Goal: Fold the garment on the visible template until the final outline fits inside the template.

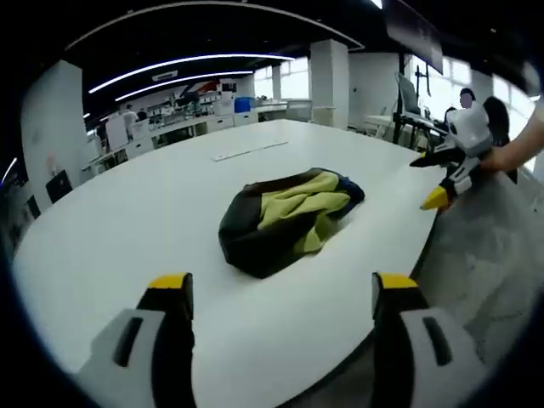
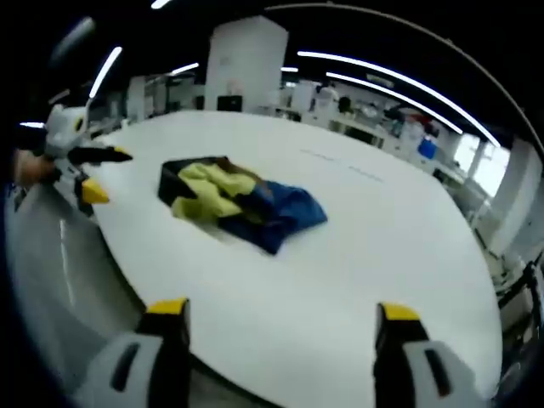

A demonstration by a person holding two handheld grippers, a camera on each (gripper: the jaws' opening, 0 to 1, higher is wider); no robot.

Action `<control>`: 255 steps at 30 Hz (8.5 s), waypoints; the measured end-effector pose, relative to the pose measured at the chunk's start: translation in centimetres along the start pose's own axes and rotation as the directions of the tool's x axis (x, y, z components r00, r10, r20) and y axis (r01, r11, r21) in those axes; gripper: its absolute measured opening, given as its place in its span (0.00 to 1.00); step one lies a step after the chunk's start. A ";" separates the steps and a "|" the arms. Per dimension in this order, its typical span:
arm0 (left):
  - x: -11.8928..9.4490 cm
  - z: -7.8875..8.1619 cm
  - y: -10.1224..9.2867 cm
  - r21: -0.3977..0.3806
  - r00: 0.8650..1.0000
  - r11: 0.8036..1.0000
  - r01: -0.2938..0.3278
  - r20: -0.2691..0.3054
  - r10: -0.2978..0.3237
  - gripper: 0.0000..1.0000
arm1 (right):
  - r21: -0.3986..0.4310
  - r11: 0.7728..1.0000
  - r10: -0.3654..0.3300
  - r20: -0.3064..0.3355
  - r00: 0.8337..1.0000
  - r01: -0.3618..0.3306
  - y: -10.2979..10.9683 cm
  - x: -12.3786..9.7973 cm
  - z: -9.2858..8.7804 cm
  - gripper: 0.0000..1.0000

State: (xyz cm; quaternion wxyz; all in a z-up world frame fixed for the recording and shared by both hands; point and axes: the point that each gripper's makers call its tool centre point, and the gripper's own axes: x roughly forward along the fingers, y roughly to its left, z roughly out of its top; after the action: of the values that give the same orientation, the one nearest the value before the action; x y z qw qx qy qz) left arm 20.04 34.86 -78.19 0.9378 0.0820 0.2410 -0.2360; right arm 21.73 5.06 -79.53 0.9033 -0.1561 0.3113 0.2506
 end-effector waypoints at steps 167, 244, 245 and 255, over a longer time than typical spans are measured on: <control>10.0 3.0 5.6 -0.377 0.961 0.896 0.234 -0.048 -0.271 0.00 | 0.292 0.899 0.314 0.087 0.945 -0.326 0.1 9.4 9.8 0.00; 9.6 24.0 15.1 -0.202 0.937 0.974 0.104 0.348 -0.028 0.00 | 0.160 0.923 0.213 0.546 0.810 -0.351 -9.1 5.4 33.2 0.00; 10.5 23.6 15.3 -0.213 0.942 0.972 0.101 0.336 -0.024 0.00 | 0.164 0.923 0.213 0.535 0.818 -0.347 -9.3 6.2 33.1 0.00; 17.4 19.8 18.3 -0.243 0.974 0.969 0.052 0.225 0.004 0.00 | 0.227 0.911 0.229 0.414 0.881 -0.344 -11.0 16.2 31.3 0.00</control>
State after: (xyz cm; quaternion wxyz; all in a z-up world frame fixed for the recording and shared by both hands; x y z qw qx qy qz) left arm 50.44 38.61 -68.78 0.9589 -0.0654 0.1622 -0.2235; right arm 53.96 15.43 -64.85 0.9114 0.0796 0.1847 0.3590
